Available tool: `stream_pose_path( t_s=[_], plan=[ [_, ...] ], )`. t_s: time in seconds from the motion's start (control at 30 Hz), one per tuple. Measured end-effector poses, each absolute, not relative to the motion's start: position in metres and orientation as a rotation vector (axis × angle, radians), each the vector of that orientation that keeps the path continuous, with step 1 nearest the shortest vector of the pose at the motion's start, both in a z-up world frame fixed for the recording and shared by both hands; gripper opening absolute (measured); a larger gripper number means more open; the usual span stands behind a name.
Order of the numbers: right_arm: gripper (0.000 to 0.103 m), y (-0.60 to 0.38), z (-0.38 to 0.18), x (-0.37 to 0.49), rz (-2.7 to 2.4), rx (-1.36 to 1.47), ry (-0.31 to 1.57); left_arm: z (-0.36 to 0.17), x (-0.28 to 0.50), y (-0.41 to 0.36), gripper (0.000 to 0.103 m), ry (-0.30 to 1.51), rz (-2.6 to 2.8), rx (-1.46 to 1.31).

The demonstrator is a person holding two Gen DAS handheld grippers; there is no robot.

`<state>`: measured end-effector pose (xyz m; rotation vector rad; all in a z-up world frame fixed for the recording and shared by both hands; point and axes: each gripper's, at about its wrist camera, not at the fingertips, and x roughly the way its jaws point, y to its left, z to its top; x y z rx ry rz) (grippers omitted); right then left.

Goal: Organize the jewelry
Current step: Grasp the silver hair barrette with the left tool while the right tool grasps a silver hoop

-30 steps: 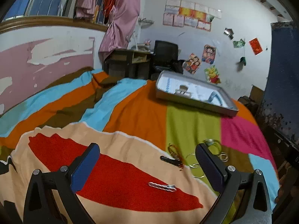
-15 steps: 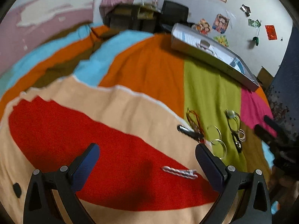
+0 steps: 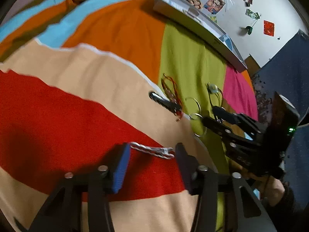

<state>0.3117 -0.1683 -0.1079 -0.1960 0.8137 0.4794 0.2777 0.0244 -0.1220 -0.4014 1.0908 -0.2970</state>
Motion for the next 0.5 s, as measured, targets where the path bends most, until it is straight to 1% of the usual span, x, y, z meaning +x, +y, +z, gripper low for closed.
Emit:
stream_pose_path(
  t_s=[0.07,0.17,0.2,0.23,0.3,0.37,0.43,0.5],
  plan=[
    [0.035,-0.164,-0.114,0.314,0.481,-0.215,0.841,-0.129,0.280,0.023,0.040,1.116,-0.314,-0.430],
    [0.033,-0.160,-0.123,0.318,0.466,-0.235,0.881,-0.136,0.284,0.020,0.037,1.135,-0.319,-0.453],
    [0.033,-0.159,-0.126,0.320,0.457,-0.238,0.899,-0.138,0.286,0.019,0.034,1.137,-0.322,-0.459],
    [0.033,-0.158,-0.129,0.322,0.453,-0.237,0.908,-0.139,0.289,0.019,0.029,1.140,-0.323,-0.464],
    [0.033,-0.157,-0.134,0.326,0.444,-0.232,0.942,-0.142,0.293,0.017,0.024,1.145,-0.325,-0.467],
    [0.029,-0.156,-0.138,0.326,0.447,-0.220,0.964,-0.143,0.295,0.013,0.020,1.146,-0.334,-0.458],
    [0.028,-0.152,-0.140,0.327,0.449,-0.217,0.972,-0.143,0.297,0.010,0.016,1.142,-0.345,-0.438],
    [0.021,-0.151,-0.141,0.326,0.453,-0.204,0.987,-0.143,0.301,0.005,0.014,1.136,-0.352,-0.421]
  ],
)
